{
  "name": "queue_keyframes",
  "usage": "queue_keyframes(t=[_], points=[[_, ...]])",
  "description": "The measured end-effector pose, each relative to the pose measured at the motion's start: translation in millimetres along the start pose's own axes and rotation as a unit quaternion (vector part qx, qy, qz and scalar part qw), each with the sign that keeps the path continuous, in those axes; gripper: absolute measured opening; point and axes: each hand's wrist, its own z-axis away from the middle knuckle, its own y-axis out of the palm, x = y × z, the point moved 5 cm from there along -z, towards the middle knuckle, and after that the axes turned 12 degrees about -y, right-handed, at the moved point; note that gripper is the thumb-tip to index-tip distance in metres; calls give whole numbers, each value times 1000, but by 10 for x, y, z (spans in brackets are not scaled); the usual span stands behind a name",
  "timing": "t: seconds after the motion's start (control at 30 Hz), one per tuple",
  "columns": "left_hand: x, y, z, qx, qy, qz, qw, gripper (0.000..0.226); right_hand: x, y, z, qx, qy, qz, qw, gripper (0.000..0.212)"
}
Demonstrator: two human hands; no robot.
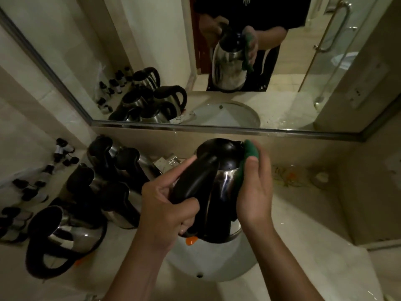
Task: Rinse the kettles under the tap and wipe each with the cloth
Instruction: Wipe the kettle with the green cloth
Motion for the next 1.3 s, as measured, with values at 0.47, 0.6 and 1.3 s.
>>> queue_keyframes(t=[0.47, 0.6, 1.3], points=[[797, 990, -535, 113, -77, -44, 990, 79, -882, -1148, 620, 10, -231, 323, 918, 60], [1120, 1331, -779, 140, -59, -84, 985, 77, -1151, -1618, 558, -162, 3, 246, 956, 66], [2496, 2331, -1277, 229, -110, -122, 960, 79, -1907, -2548, 620, -264, 153, 296, 905, 63]])
